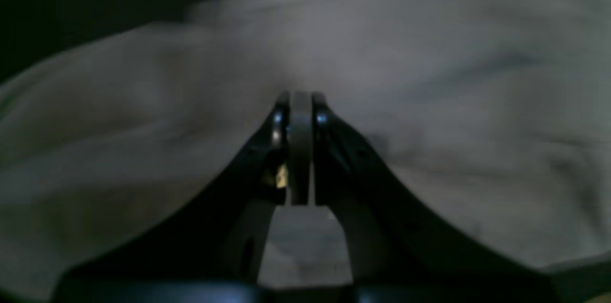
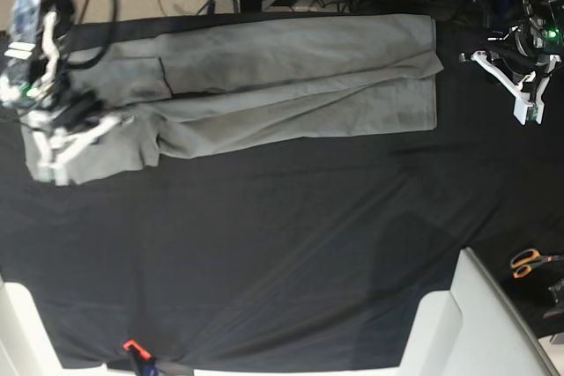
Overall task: Fold the T-shirt properly
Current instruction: 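Grasp the folded shirt end near the collar with right gripper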
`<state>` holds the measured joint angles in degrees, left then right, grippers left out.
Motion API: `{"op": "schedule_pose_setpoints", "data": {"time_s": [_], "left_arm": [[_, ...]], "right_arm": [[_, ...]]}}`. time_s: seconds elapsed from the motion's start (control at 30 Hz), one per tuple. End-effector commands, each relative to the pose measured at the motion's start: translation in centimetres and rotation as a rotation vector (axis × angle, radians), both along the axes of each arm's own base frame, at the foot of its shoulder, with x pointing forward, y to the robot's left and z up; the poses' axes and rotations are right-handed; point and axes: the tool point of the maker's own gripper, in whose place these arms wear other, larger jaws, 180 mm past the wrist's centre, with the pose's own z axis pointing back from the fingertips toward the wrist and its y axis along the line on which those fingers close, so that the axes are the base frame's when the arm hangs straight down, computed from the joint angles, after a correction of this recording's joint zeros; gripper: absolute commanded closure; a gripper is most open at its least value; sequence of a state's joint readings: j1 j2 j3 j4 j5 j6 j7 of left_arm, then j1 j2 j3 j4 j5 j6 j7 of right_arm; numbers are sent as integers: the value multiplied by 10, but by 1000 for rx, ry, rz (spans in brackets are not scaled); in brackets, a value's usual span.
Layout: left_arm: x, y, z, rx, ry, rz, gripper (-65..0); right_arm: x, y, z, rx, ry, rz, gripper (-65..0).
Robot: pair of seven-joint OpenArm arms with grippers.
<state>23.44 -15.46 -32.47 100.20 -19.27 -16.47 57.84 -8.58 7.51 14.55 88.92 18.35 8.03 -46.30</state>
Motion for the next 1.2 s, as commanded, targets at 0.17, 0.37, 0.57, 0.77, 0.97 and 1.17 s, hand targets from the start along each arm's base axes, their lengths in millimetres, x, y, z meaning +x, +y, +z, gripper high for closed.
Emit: {"op": "schedule_pose_setpoints", "data": {"time_s": [0.17,0.37,0.57,0.77,0.97,1.17], "left_arm": [[6,6,9,23,-28,-6,0],[6,6,9,23,-28,-6,0],[7,6,9,23,-29,-6,0],[7,6,9,23,-29,-6,0],[6,6,9,23,-28,-6,0],[6,3,7,16,-27,-6,0]], "right_arm": [[14,-59,-24,-29,23,-107,-2],[-18,-88,-38,-36,77,-198,-2],[-32,-98,-25,-74,49,-207,-2],[-24,-83,6,-87,-9,-167,-2],[2,-72,28,-82,-95,-152,-2],[9,-47,3,-29,-34,-104,-2]]}}
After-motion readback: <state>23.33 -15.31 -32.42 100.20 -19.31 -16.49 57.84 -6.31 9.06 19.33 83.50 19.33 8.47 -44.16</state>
